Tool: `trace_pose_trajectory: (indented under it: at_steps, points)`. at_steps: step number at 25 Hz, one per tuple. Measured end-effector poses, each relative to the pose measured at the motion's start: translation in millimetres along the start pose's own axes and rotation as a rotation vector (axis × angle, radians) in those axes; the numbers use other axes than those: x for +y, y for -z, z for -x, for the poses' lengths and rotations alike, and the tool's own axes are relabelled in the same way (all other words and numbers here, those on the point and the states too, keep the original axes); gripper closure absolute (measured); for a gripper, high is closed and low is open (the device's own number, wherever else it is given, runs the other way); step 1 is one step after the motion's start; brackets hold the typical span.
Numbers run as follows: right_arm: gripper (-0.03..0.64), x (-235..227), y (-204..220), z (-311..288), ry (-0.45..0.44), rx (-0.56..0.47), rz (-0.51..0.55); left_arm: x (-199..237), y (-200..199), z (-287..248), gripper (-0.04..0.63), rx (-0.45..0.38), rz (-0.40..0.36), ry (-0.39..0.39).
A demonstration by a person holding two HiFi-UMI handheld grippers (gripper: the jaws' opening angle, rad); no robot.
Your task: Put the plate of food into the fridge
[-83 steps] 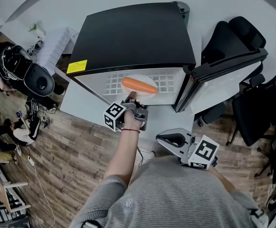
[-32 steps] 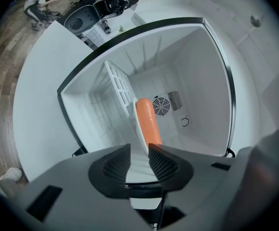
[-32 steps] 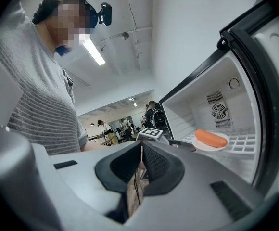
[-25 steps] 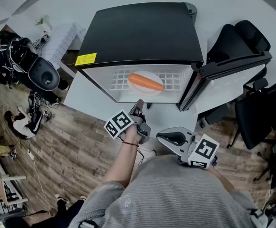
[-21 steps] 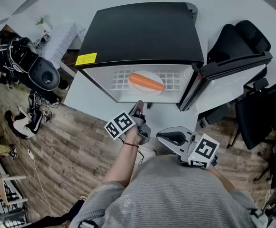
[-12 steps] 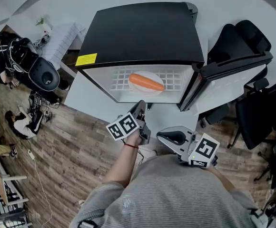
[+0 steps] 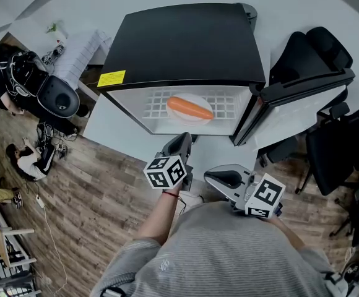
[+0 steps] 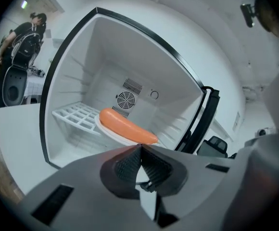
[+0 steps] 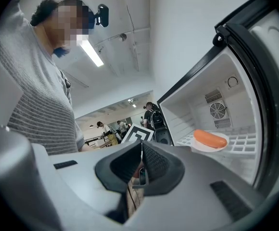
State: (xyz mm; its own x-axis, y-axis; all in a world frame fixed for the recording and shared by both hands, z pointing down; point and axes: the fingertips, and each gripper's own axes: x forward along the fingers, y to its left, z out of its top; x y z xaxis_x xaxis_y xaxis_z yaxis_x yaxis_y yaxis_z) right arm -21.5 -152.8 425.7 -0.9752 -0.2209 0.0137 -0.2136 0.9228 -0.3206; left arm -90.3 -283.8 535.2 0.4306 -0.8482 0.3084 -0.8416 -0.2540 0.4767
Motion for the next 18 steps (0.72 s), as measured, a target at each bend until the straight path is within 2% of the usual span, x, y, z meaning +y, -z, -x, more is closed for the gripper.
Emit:
trace_pose_trajectory:
  at_steps: [4, 7, 13, 18]
  points:
    - [0.601, -0.7, -0.3, -0.2, 0.000, -0.001, -0.007, -12.0, -0.2, 7.5, 0.584, -0.029, -0.106, 0.043]
    - [0.601, -0.9, 0.0, -0.1, 0.000, 0.001, -0.012, -21.8, 2.9, 14.8, 0.584, -0.040, -0.145, 0.080]
    - [0.601, -5.9, 0.6, 2.3, 0.017, 0.004, -0.009, -46.0, 13.5, 31.6, 0.584, -0.030, -0.126, 0.133]
    - [0.601, -13.3, 3.3, 6.6, 0.049, 0.006, -0.010, -69.5, 21.9, 47.2, 0.584, -0.022, -0.152, 0.174]
